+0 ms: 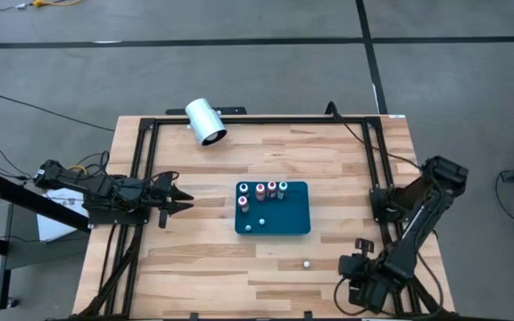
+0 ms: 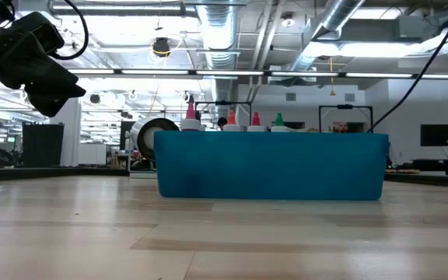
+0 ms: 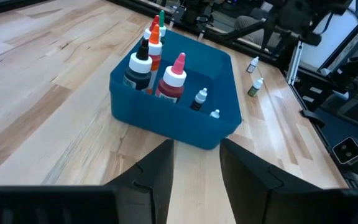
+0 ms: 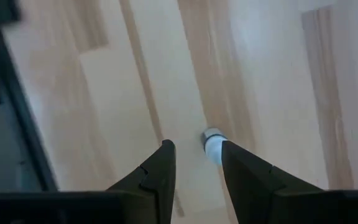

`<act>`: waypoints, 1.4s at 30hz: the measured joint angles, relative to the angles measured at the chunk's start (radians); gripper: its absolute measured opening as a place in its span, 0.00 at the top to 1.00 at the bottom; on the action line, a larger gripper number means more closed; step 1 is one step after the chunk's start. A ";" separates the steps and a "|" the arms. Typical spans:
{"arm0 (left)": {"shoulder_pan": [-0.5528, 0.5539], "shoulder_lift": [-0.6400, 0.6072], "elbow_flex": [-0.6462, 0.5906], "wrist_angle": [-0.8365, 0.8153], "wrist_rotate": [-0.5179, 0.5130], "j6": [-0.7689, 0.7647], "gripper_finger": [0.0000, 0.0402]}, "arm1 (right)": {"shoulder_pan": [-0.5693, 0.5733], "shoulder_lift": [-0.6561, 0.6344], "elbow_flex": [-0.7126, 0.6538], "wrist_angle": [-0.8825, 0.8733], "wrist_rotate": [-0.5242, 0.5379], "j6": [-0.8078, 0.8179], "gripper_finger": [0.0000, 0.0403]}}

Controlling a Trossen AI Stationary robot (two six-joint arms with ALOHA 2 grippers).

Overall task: Pick & Place food coloring
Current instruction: Put the small dark green food coloring bottle into the blue bin

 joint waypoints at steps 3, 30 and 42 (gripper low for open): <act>0.000 0.000 0.000 0.000 0.000 0.000 0.70 | 0.000 0.035 0.000 -0.004 -0.008 -0.001 0.71; 0.000 0.000 0.000 -0.005 -0.002 0.002 0.70 | 0.020 0.043 0.000 -0.068 -0.004 0.085 0.71; 0.000 0.000 0.000 -0.005 -0.002 0.000 0.70 | 0.017 0.044 -0.107 0.038 -0.006 0.131 0.71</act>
